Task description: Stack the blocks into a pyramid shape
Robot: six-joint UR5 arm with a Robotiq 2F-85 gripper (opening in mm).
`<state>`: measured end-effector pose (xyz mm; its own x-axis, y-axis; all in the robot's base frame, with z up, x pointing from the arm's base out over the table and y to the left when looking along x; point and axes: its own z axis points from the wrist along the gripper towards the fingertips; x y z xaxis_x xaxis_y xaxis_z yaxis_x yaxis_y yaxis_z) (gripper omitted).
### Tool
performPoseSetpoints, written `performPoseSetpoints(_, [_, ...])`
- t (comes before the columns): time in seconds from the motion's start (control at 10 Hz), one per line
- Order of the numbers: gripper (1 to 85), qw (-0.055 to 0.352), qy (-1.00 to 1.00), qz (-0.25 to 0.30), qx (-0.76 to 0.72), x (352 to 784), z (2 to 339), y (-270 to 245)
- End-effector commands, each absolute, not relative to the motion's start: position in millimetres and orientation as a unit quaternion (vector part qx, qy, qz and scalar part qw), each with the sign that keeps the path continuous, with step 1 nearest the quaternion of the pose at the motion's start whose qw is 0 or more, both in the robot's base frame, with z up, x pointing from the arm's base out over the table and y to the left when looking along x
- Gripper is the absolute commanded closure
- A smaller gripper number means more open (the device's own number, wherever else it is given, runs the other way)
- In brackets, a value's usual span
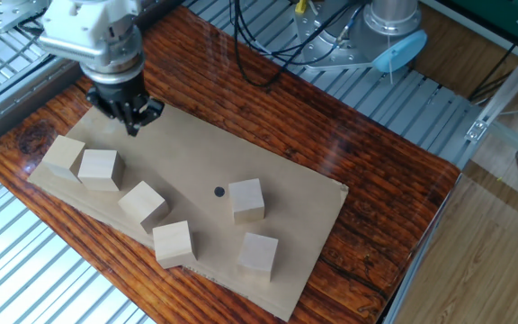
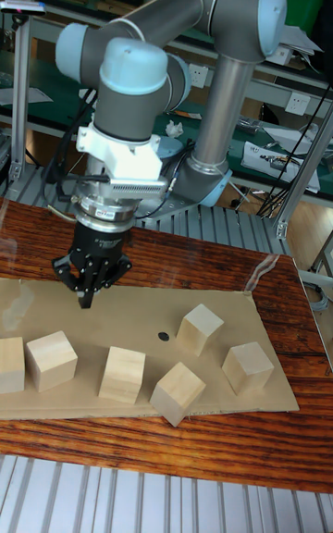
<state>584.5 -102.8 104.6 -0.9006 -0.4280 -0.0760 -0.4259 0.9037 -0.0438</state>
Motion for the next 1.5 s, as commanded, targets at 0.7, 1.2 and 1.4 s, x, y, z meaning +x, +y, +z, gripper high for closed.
performPoseSetpoints(0.7, [84.7,0.058,0.969,0.035,-0.237,616.4,82.1,-90.8])
performPoseSetpoints(1.2, [84.7,0.033,0.972,0.027,-0.229,604.9,74.1,-93.3])
performPoseSetpoints(1.4, [84.7,0.038,0.973,0.032,-0.226,608.8,67.6,-90.1])
